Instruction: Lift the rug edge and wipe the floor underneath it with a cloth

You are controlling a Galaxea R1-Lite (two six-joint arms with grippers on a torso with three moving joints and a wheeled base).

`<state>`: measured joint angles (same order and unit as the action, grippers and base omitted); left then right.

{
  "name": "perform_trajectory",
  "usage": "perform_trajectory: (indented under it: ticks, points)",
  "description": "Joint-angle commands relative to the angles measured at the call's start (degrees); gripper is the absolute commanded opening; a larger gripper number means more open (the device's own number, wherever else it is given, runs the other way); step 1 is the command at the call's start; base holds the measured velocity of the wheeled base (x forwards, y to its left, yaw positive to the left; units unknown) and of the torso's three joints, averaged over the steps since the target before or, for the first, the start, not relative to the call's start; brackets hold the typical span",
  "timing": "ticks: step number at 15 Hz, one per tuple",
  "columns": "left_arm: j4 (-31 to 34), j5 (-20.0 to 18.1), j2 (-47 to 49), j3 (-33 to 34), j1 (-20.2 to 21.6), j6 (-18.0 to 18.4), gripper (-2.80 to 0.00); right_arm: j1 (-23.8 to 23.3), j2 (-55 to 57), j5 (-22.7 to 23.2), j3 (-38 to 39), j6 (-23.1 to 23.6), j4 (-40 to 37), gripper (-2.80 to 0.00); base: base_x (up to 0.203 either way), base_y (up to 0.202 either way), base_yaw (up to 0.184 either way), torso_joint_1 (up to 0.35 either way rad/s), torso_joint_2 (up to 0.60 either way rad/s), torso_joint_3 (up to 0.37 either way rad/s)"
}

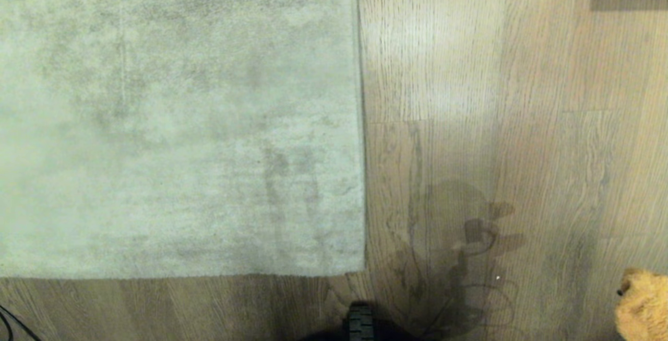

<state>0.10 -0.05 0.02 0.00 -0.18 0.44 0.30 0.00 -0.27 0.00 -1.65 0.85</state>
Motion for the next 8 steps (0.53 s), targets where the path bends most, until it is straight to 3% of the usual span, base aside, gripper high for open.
perform_trajectory:
  ticks: [1,8]
  points:
    - [-0.01,0.05,-0.01,0.00,0.01,0.09,-2.80,0.05,0.09,0.00,0.00,-0.02,0.03,-2.80,0.000,0.000,0.000,0.000,0.00,0.000]
    - [-0.01,0.05,-0.02,0.00,0.01,0.09,-2.80,0.05,0.09,0.00,0.00,-0.02,0.03,-2.80,0.000,0.000,0.000,0.001,0.00,0.019]
